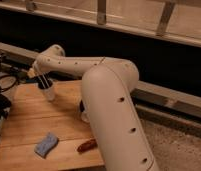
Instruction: Place the eraser in the ceramic cup
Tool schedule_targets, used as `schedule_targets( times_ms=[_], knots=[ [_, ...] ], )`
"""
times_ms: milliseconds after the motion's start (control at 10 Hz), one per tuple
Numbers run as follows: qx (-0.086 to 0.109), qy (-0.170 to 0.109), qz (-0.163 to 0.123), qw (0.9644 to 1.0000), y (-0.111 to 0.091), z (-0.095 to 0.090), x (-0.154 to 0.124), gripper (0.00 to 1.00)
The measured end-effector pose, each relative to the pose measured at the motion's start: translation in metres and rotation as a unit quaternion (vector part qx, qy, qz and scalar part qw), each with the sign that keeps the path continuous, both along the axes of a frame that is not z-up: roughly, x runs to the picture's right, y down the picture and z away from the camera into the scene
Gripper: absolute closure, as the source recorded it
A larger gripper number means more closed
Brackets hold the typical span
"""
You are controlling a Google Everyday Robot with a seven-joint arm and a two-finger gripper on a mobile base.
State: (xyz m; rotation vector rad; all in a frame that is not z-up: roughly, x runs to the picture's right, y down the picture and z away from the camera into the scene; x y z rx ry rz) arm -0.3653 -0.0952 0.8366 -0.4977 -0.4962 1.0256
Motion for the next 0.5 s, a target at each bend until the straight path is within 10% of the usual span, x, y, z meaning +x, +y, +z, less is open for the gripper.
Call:
schedule_targets(
  times_ms=[300,500],
  knots=[
    [0.0,-0.001,-0.001,1.0,0.0031,0.0006,-0.0023,0.5],
    [0.0,-0.001,-0.002,1.0,0.0059,0.0005,-0.0038,0.33]
  ],
)
